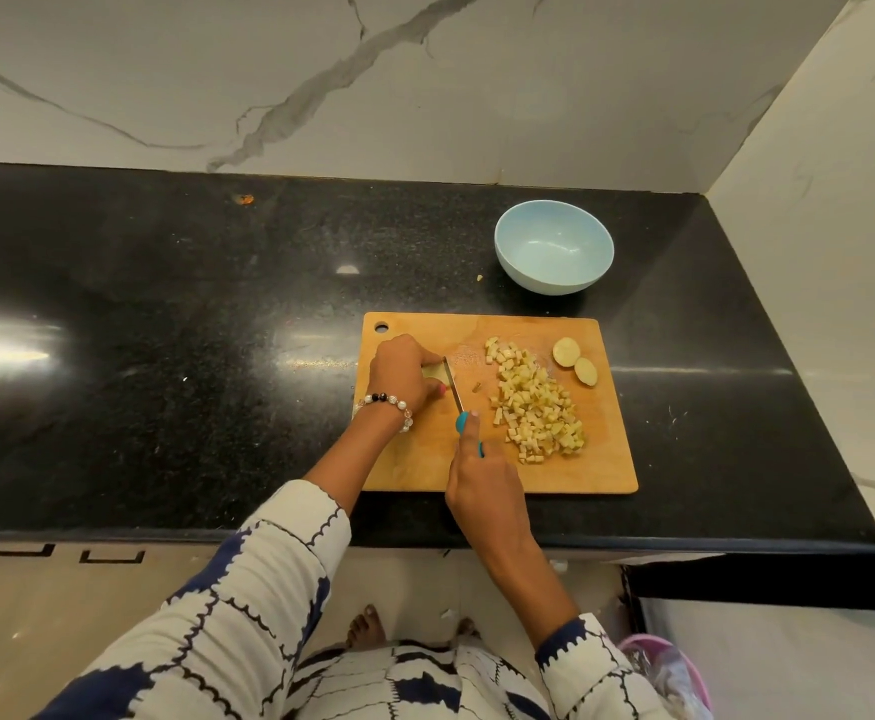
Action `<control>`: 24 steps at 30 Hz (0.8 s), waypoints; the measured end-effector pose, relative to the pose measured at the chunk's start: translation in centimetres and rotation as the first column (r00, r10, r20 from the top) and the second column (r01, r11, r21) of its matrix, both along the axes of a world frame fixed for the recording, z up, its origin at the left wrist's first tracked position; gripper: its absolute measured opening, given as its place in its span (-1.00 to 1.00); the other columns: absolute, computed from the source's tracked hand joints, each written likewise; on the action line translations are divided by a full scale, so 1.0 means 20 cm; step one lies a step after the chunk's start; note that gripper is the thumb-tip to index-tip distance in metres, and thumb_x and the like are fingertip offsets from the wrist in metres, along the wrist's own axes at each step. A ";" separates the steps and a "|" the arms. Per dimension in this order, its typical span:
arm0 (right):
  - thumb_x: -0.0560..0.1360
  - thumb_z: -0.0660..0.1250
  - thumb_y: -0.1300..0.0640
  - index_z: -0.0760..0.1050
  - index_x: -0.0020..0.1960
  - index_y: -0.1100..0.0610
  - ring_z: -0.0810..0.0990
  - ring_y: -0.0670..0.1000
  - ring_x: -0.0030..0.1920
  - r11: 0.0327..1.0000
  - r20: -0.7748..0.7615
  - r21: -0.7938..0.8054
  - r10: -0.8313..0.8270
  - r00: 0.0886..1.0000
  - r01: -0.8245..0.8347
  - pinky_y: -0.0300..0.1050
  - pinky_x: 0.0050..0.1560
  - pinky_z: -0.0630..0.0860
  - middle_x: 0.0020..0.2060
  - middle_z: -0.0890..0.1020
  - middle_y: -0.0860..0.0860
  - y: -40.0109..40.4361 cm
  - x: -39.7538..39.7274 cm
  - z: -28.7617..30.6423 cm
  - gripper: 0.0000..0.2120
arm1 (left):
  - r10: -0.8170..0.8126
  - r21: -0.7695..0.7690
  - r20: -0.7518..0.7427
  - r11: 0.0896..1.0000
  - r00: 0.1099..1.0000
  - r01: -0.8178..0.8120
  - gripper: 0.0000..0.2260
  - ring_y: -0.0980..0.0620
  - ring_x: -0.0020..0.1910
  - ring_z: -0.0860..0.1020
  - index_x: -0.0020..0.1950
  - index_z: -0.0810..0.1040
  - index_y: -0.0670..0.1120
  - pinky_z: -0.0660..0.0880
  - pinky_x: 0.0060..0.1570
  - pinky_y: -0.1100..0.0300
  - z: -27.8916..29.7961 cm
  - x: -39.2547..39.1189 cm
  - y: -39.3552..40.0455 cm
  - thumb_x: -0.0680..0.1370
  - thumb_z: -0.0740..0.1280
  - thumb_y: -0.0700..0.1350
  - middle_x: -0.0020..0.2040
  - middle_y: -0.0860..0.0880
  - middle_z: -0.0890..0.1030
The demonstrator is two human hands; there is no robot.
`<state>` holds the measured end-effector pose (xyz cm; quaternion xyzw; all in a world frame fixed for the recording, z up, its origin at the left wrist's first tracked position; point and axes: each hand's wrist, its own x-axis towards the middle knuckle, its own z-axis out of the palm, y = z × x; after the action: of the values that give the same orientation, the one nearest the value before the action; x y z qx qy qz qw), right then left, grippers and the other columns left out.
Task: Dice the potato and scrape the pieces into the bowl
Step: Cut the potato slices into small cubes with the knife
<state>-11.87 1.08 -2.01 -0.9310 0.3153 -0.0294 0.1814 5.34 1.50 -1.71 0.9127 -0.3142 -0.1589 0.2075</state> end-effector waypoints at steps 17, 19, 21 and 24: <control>0.32 0.45 0.34 0.28 0.39 0.37 0.16 -0.05 -0.54 0.994 0.009 -0.097 -0.049 0.999 0.050 -0.23 -0.55 0.14 -0.27 0.57 0.23 0.06 -0.05 -0.02 -0.30 | 0.029 0.024 0.003 0.999 1.000 -0.029 -0.56 -0.06 0.07 0.54 0.23 0.56 -0.05 0.47 -0.01 0.18 0.01 -0.02 0.01 0.39 0.46 0.06 0.11 -0.06 0.60; 0.39 0.39 0.33 0.21 0.43 0.37 0.22 -0.05 -0.50 0.996 0.017 -0.044 -0.073 0.997 0.073 -0.22 -0.52 0.20 -0.17 0.57 0.27 0.06 -0.07 -0.02 -0.33 | 0.032 0.021 -0.005 0.999 0.999 -0.032 -0.55 -0.06 0.08 0.53 0.23 0.56 -0.05 0.47 0.02 0.17 0.01 -0.02 0.01 0.39 0.47 0.05 0.12 -0.06 0.60; 0.49 0.28 0.32 0.14 0.46 0.36 0.29 -0.03 -0.45 0.994 0.066 0.031 -0.103 0.993 0.101 -0.19 -0.47 0.25 -0.04 0.56 0.34 0.07 -0.09 -0.02 -0.40 | 0.034 0.013 -0.009 0.999 0.999 -0.034 -0.56 -0.06 0.09 0.53 0.23 0.56 -0.06 0.46 0.03 0.17 0.01 -0.01 0.02 0.39 0.48 0.03 0.12 -0.06 0.60; 0.52 0.22 0.25 0.21 0.44 0.35 0.29 -0.04 -0.46 0.994 0.143 0.022 -0.112 0.983 0.110 -0.20 -0.47 0.23 -0.11 0.57 0.30 0.07 -0.06 -0.04 -0.48 | 0.034 0.016 -0.016 0.999 0.999 -0.033 -0.56 -0.06 0.09 0.54 0.23 0.56 -0.05 0.47 0.02 0.17 0.01 -0.02 0.02 0.39 0.47 0.02 0.12 -0.06 0.61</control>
<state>-13.16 2.56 -2.78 -0.9062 0.3528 -0.1043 0.2084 5.01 1.88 -1.55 0.9180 -0.2960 -0.1653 0.2056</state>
